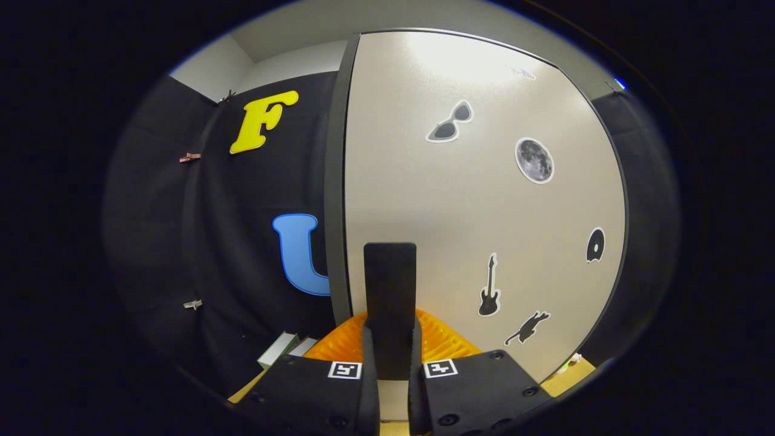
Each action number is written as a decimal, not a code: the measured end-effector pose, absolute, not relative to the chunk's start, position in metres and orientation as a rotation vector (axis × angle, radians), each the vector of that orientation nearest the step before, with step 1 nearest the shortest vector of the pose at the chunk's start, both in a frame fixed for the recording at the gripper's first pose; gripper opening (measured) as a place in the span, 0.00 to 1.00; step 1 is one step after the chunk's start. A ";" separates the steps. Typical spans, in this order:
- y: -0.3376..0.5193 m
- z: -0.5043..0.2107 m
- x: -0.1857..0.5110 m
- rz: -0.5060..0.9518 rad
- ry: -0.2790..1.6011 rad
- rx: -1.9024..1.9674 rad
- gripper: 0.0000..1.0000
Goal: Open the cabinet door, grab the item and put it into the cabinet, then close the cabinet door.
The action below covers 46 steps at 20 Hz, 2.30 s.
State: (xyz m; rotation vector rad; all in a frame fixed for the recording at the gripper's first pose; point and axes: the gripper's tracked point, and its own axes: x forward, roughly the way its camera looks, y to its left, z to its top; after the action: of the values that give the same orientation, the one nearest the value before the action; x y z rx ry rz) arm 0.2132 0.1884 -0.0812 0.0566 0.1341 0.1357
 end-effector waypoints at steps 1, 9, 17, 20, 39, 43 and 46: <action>0.188 -0.082 0.210 0.145 0.144 0.061 0.22; 0.178 -0.075 0.174 0.284 0.162 0.100 0.22; 0.149 -0.070 0.138 0.359 0.195 0.141 0.22; 0.136 -0.068 0.127 0.353 0.196 0.153 0.22; 0.041 -0.061 0.090 0.133 0.159 0.163 0.21; 0.018 -0.061 0.088 0.048 0.147 0.166 0.20; -0.002 -0.058 0.088 -0.014 0.127 0.106 0.16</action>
State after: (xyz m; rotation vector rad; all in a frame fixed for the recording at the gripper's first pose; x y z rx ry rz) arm 0.0884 -0.0024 -0.0585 0.1059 0.1271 -0.0141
